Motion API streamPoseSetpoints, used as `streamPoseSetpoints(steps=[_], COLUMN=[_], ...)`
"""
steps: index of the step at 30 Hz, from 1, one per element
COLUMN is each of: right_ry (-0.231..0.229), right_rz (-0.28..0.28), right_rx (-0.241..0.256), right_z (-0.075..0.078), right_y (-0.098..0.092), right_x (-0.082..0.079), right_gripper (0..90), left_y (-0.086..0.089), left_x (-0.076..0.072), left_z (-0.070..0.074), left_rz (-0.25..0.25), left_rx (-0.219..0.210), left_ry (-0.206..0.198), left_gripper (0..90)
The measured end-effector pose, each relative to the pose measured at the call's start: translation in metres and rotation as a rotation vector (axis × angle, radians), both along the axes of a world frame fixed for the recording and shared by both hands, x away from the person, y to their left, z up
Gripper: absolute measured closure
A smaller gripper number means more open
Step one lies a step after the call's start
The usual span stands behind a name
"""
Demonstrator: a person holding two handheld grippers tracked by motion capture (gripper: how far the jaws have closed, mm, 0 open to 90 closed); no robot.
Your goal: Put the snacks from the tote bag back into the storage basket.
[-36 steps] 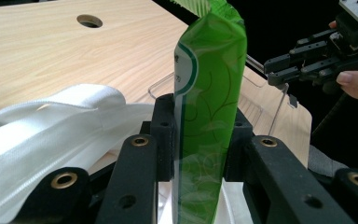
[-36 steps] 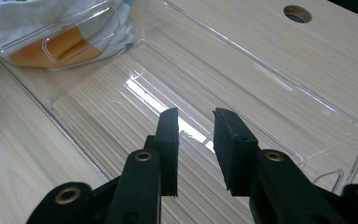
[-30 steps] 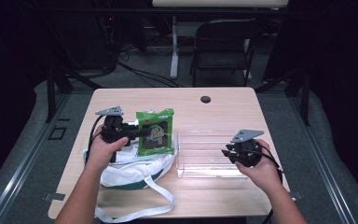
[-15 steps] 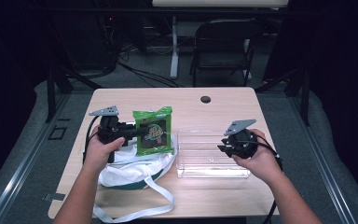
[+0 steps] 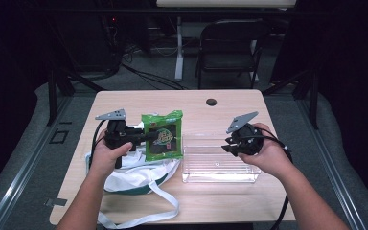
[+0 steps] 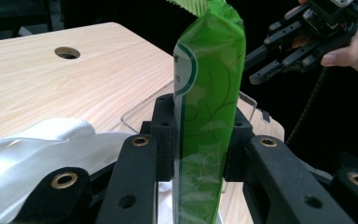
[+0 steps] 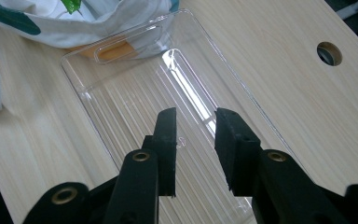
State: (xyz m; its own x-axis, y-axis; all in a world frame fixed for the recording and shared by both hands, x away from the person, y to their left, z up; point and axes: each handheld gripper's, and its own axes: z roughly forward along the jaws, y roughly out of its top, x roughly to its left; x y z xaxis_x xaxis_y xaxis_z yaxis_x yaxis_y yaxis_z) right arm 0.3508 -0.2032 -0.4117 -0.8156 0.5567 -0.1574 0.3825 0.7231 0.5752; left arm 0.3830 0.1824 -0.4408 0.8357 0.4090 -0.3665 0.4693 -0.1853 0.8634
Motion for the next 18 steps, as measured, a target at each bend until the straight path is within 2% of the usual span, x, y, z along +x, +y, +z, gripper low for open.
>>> streamPoseSetpoints(steps=[1,5,13,15,18], right_ry=[0.006,0.016,0.037,0.039,0.045], right_rz=[0.009,0.032,0.089,0.104,0.112], right_rx=[-0.012,-0.003,-0.041,-0.065,-0.067], right_z=[0.002,0.005,0.016,0.019,0.021], right_y=[0.0,0.003,0.01,0.013,0.016], right_x=[0.001,0.003,0.006,0.006,0.007], right_gripper=[69.6,68.0,67.6,67.6,67.6], left_y=[-0.001,-0.006,-0.016,-0.019,-0.02], left_x=[0.0,-0.001,-0.003,-0.004,-0.004], left_z=[0.0,-0.001,-0.004,-0.005,-0.005], left_rz=[-0.004,-0.014,-0.038,-0.044,-0.047], left_rx=[0.002,0.005,0.018,0.02,0.02], left_ry=[-0.004,-0.003,0.0,-0.001,0.0], left_gripper=[72.2,72.2,72.2,72.2,72.2])
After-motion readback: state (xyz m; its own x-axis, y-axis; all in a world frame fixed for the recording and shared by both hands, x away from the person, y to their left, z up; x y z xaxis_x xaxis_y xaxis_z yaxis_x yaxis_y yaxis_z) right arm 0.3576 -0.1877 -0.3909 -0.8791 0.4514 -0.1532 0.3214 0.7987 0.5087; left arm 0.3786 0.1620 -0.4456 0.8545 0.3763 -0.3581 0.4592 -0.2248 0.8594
